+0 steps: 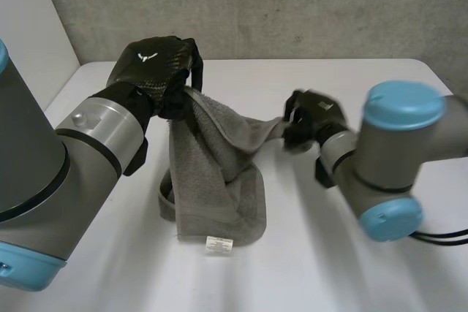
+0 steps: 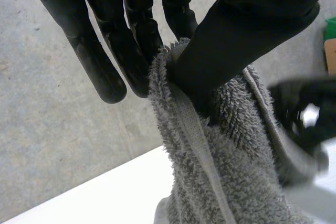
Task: Fold the laundry
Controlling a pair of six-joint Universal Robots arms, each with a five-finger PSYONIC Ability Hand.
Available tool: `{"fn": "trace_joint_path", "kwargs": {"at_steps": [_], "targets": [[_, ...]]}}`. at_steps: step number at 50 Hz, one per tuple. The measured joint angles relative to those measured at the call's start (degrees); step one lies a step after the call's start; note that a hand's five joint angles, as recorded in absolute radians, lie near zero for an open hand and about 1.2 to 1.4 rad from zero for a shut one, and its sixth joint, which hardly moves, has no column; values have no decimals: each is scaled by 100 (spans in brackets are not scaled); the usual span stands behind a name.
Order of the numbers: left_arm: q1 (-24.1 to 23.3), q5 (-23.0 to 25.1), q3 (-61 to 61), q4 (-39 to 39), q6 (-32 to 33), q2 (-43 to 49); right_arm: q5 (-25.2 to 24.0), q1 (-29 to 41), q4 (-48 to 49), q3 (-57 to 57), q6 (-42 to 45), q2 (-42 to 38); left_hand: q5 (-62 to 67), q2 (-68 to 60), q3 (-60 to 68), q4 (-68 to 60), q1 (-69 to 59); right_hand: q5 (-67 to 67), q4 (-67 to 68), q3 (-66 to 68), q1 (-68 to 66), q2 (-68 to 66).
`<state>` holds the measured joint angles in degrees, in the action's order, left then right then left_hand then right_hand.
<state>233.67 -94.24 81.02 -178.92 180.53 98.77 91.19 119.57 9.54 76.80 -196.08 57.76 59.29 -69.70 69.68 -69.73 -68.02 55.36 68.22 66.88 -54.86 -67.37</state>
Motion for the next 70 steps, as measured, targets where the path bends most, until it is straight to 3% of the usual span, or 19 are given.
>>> {"fn": "trace_joint_path", "kwargs": {"at_steps": [8, 13, 20, 24, 27, 28, 31, 36, 51, 64, 70], "targets": [[150, 18, 234, -33, -12, 132, -509, -618, 76, 406, 1067, 1072, 0, 0, 0, 0, 0, 16, 0, 0, 0, 0], [168, 31, 461, -165, -22, 473, -1067, -789, -233, 663, 2464, 1717, 0, 0, -8, 10, 0, 26, 1, 3, 0, 0], [138, 33, 628, -423, -66, 1038, -1221, -1181, -473, 751, 3661, 2080, -297, 368, -366, 350, 122, 26, 6, 44, 0, 0], [113, 29, 683, -606, -131, 1396, -1214, -1652, -525, 753, 4242, 2178, -895, 948, -942, 935, 823, 26, 6, 96, 0, 0], [103, 28, 699, -733, -221, 1532, -1214, -1833, -534, 817, 4385, 2187, -1288, 1425, -1418, 1336, 1219, 26, 6, 96, 0, 0], [98, 30, 701, -807, -292, 1582, -1224, -1892, -534, 885, 4426, 2186, -2627, 2712, -2701, 2719, 2653, 33, 6, 96, 0, 0], [87, 33, 707, -932, -495, 1647, -1255, -1964, -526, 1061, 4470, 2182, -3565, 3588, -3584, 3603, 3467, 54, 6, 96, 0, 0], [88, 38, 719, -1004, -826, 1584, -1294, -1985, -489, 1293, 4475, 2182, -4181, 4217, -4201, 4222, 4020, 57, 6, 96, 0, 0], [263, -9, 1094, -807, -1859, 751, -1508, -1994, -448, 1621, 4714, 2185, -4337, 4357, -4351, 4373, 4147, 75, 6, 96, 0, 0], [841, -31, 1239, 174, -2978, 1018, -1562, -2137, -445, 1641, 4748, 2204, -4598, 4626, -4622, 4638, 4416, 86, 6, 97, 0, 0], [990, 4, 1339, 292, -3111, 1207, -1561, -2145, -444, 1660, 4745, 2200, -4598, 4626, -4622, 4638, 4416, 88, 6, 97, 0, 0]]}}
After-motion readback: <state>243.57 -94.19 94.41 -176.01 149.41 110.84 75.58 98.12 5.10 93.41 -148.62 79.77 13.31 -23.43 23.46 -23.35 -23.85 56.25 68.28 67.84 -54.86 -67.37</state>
